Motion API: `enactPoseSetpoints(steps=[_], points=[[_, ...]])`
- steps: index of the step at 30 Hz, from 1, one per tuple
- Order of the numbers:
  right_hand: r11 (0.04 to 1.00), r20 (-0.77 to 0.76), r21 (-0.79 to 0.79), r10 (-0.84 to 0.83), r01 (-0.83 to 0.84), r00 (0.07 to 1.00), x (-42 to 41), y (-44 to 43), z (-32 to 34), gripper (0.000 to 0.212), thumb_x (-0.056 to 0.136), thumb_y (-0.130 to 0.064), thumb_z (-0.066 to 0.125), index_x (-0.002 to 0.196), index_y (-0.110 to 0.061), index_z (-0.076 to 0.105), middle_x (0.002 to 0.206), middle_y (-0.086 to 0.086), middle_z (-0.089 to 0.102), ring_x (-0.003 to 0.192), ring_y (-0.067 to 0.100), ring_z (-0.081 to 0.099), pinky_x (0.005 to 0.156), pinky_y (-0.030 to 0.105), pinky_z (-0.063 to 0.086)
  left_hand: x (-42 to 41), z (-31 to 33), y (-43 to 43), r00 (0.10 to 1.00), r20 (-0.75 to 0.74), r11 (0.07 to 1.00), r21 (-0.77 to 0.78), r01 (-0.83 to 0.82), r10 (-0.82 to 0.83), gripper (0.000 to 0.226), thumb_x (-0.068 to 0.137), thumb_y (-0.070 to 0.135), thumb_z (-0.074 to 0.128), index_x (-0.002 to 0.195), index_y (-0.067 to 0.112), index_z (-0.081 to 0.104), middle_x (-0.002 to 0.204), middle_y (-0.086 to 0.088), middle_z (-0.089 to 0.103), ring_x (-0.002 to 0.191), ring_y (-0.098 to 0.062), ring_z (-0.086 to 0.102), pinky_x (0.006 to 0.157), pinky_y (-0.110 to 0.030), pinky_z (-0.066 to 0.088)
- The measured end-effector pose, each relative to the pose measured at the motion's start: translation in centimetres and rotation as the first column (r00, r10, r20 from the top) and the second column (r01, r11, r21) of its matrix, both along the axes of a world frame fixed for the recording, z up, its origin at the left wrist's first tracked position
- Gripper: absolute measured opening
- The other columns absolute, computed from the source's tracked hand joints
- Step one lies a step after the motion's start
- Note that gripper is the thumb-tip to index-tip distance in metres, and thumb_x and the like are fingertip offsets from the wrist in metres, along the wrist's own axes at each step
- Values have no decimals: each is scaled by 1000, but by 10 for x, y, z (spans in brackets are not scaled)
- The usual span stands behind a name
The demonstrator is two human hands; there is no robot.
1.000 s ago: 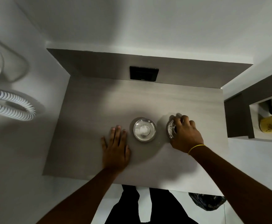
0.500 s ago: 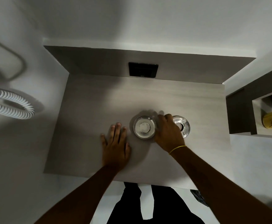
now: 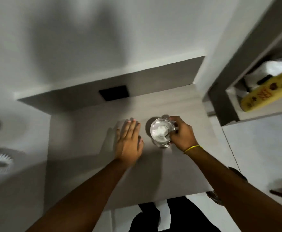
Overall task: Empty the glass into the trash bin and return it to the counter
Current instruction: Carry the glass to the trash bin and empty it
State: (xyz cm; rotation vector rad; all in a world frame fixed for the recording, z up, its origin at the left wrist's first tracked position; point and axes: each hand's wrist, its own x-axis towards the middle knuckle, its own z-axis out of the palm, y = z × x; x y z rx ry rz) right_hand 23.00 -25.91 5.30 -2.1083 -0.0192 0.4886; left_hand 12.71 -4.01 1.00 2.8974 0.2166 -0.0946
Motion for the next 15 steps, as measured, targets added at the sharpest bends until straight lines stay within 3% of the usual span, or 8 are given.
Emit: enactPoseSetpoints(steps=[2,4,7,12,15], points=[[988,26,45,-150,149,988,5,-63,9,54,72,0,69,121,-22,67,97,-2,74,90,28,74,73,40,66,43,14,-58,987,16,987,-13,158,-158,69,100,38,47,164,15,37,176,-9,31,164,-28,22,125,-67,26],[953,17,80,-294,292,956,1,-121,9,56,74,5,69,122,-24,67,101,5,75,88,32,76,67,46,68,70,24,-120,955,52,953,-67,296,-293,68,99,36,51,163,14,40,175,-9,34,164,-28,25,126,-66,27],[853,-18,108,-512,511,859,-21,-214,-1,61,76,13,60,121,-29,67,100,9,71,79,32,76,50,37,66,81,25,-229,879,73,869,-135,476,-470,67,102,35,49,166,19,33,177,-5,28,165,-25,21,129,-62,24],[612,-19,24,-790,790,613,-106,-349,-38,61,78,11,63,120,-33,65,92,0,69,71,23,73,52,31,65,32,0,-391,697,0,661,-318,679,-717,70,104,29,48,169,21,22,181,-1,13,167,-22,9,133,-58,12],[488,-44,-15,-872,873,487,-161,-399,-85,62,76,12,63,119,-33,64,90,-1,68,76,32,75,58,46,68,-16,-33,-447,603,-57,578,-369,728,-796,73,101,28,50,169,21,23,181,0,13,167,-20,7,133,-58,11]])
